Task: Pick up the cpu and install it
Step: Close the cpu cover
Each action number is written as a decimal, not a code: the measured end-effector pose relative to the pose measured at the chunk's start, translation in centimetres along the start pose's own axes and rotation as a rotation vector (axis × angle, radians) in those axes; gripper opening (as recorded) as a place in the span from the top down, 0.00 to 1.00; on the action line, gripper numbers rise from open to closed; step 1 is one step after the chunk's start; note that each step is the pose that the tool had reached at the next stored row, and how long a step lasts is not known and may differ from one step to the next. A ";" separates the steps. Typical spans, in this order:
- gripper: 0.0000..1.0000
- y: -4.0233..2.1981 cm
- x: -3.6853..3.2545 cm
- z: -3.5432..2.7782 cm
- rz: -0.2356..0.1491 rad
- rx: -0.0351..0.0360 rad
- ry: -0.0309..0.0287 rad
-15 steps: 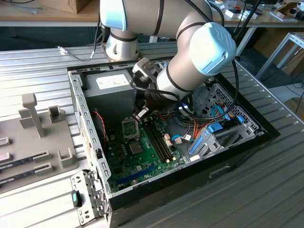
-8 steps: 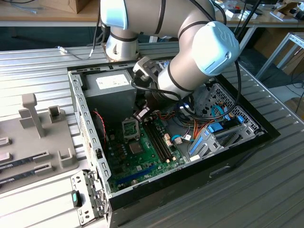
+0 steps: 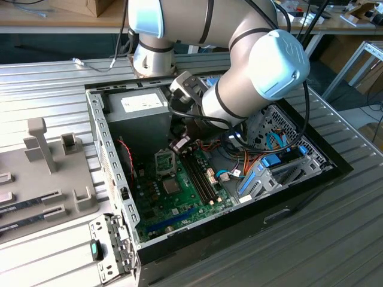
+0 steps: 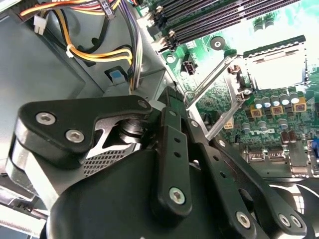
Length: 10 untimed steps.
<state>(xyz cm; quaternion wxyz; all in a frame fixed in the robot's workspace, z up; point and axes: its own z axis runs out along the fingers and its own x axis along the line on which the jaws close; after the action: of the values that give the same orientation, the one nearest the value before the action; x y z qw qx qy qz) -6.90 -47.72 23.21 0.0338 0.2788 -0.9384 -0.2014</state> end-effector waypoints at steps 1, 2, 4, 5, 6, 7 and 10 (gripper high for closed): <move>0.89 -0.01 0.02 -0.06 -0.001 -0.0014 -0.0006; 0.89 -0.03 0.04 -0.09 -0.001 -0.0027 -0.0013; 0.89 -0.10 0.10 -0.20 -0.003 -0.0066 -0.0034; 0.89 -0.12 0.12 -0.22 -0.003 -0.0082 -0.0044; 0.89 -0.14 0.14 -0.25 -0.003 -0.0096 -0.0051; 0.89 -0.15 0.15 -0.27 -0.004 -0.0106 -0.0057; 0.89 -0.16 0.18 -0.42 -0.005 -0.0141 -0.0073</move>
<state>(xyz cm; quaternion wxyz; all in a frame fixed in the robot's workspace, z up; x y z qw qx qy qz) -6.90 -48.09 23.52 0.0318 0.2804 -0.9363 -0.2091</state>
